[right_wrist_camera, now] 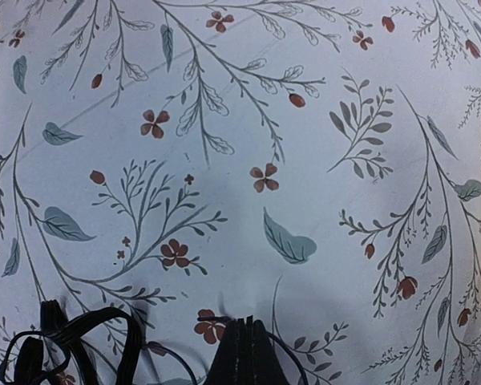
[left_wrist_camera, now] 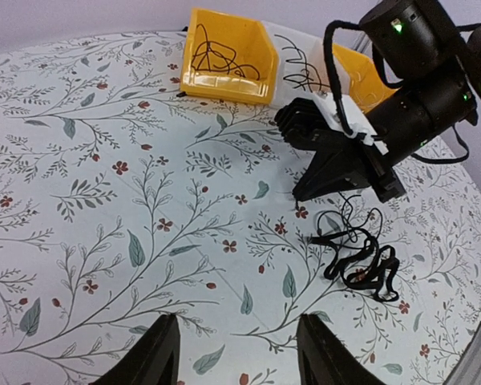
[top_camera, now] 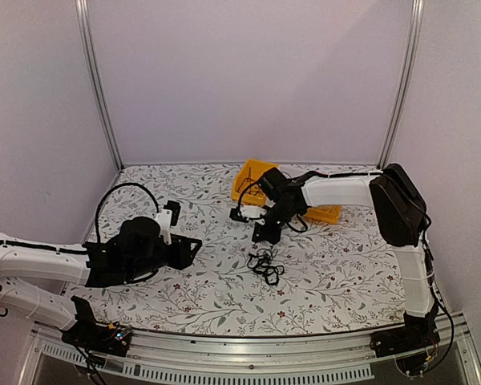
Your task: Untangle the cables
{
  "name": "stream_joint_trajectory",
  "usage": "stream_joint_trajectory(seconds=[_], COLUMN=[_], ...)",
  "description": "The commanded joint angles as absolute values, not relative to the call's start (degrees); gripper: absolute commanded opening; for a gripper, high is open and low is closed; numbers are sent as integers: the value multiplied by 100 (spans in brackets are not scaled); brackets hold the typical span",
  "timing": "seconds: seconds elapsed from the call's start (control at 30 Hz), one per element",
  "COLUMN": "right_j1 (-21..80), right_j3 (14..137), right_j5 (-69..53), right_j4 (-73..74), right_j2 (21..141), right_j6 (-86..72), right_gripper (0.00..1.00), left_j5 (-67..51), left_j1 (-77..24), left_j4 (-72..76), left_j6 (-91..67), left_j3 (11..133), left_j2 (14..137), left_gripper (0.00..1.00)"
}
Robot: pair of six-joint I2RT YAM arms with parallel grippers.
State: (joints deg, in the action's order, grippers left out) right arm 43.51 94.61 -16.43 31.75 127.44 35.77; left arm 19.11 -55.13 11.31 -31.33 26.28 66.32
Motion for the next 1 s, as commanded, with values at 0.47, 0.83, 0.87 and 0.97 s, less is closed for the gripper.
stream_joint_trajectory(seconds=[0.47,0.83,0.87,0.97], right_j1=[4087,3554,3552,3542], right_j3=[9772,9794,9816,9956], right_j5=[-1621,-2226,-2253,-2335], right_j4=[3905,4311,4334,4433], right_j2=[11397,12308,12422,12661], right_j6=[2946,2544,2521,2502], right_gripper=[27,37,37,38], left_j5=[1513,1538,1560,1616], left_j1=[-5621,-5643,-5648,-5655], left_j4=[1581,1401,1359,1278], left_j6=[-2402,-2514,-2558,-2663], left_j3=[3343,3349,3349,3332], left_j2=[7475,7380,7360,7310], left_gripper=[53,53,53,53])
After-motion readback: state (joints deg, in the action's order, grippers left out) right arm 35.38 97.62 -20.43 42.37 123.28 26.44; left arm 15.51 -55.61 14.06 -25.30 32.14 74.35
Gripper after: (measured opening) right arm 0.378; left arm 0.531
